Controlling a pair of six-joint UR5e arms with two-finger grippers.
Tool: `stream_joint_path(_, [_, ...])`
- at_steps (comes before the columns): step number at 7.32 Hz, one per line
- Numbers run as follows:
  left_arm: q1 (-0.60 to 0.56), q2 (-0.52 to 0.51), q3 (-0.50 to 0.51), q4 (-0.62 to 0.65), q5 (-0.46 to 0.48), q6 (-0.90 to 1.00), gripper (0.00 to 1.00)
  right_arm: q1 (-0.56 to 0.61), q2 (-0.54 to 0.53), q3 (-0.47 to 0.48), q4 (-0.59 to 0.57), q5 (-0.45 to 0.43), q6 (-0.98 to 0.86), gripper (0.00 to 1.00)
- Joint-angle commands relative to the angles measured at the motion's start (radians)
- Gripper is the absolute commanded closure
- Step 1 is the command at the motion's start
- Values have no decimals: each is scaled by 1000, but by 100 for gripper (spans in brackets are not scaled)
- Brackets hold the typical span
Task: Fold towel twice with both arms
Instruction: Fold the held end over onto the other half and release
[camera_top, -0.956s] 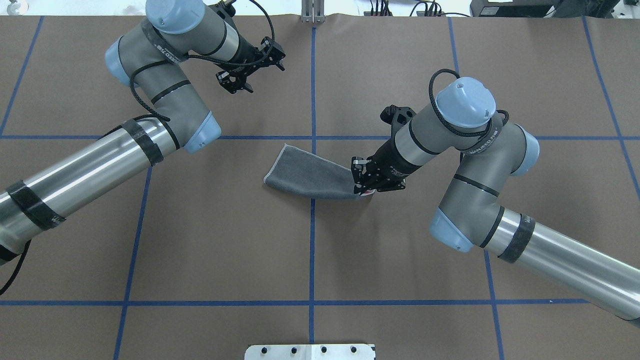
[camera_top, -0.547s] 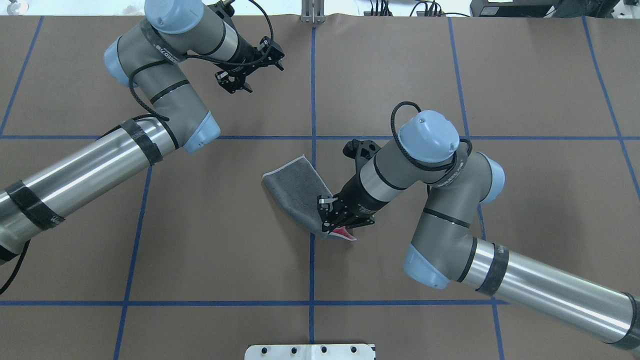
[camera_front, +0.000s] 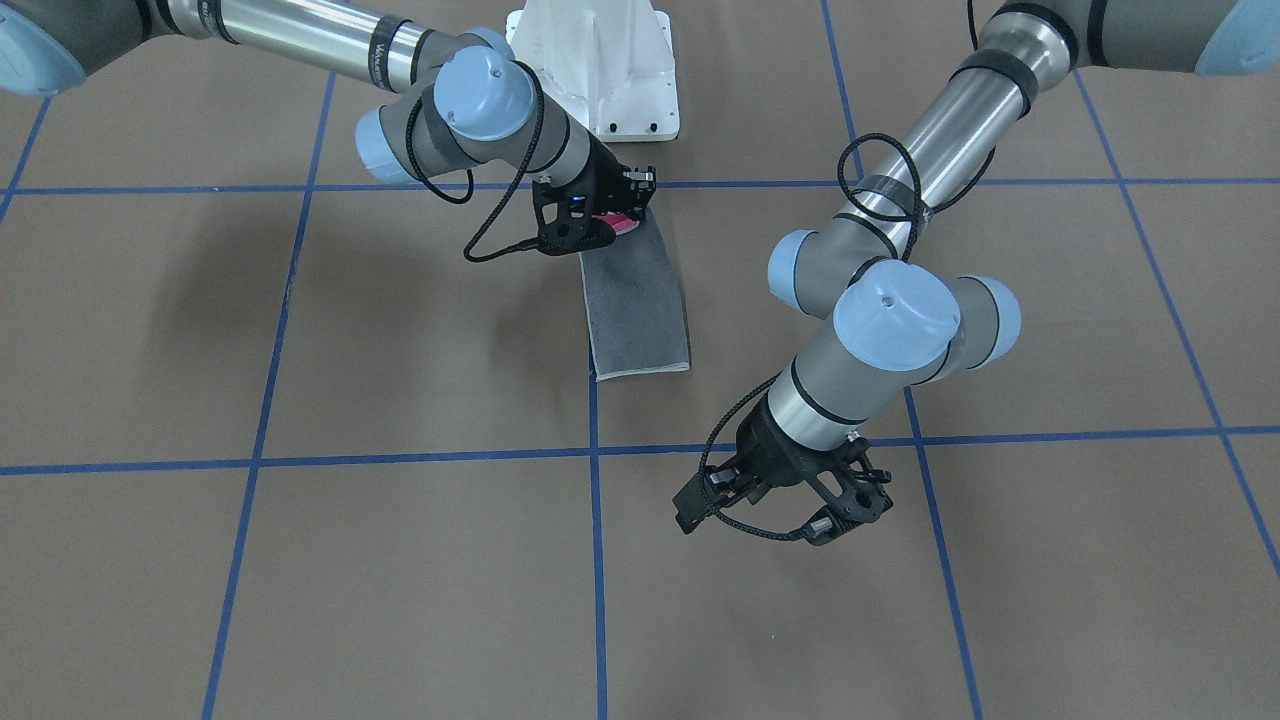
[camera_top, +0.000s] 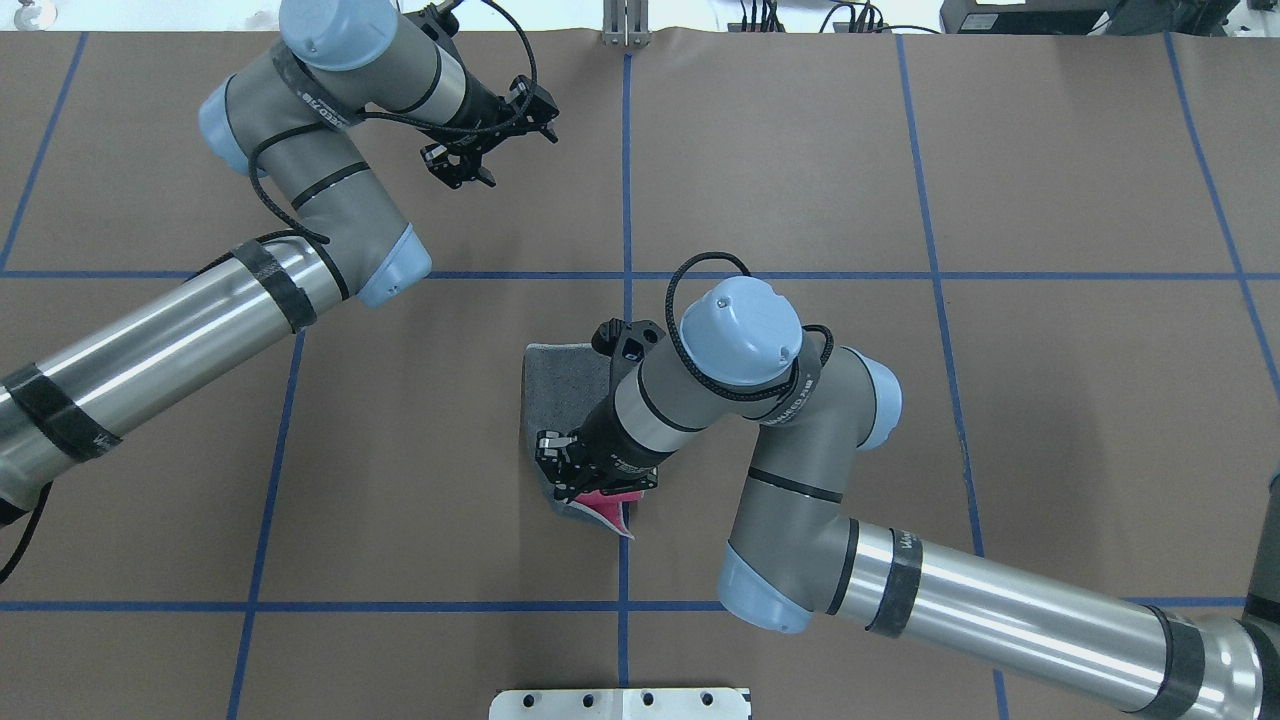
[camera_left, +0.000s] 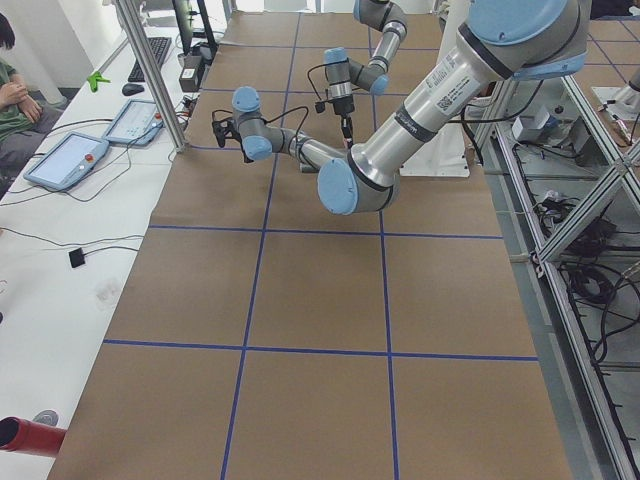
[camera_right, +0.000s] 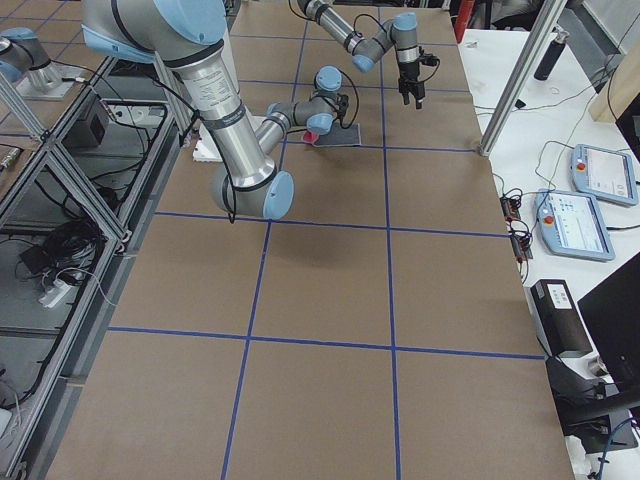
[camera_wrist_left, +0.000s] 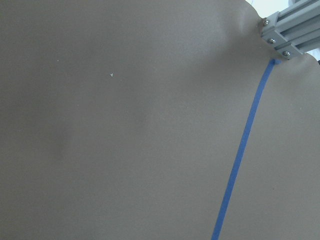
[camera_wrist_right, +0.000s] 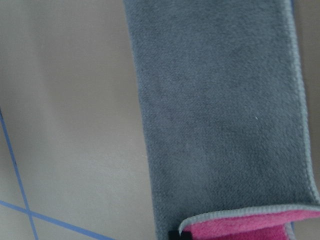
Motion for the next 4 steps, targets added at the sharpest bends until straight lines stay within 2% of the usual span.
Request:
stream_joint_path(1, [-2, 10, 1, -1, 0, 15, 1, -2, 15, -12, 6, -24, 29, 1])
stream_joint_path(4, [-8, 13, 0, -1, -2, 23, 1, 39, 10, 26, 4, -12, 72, 0])
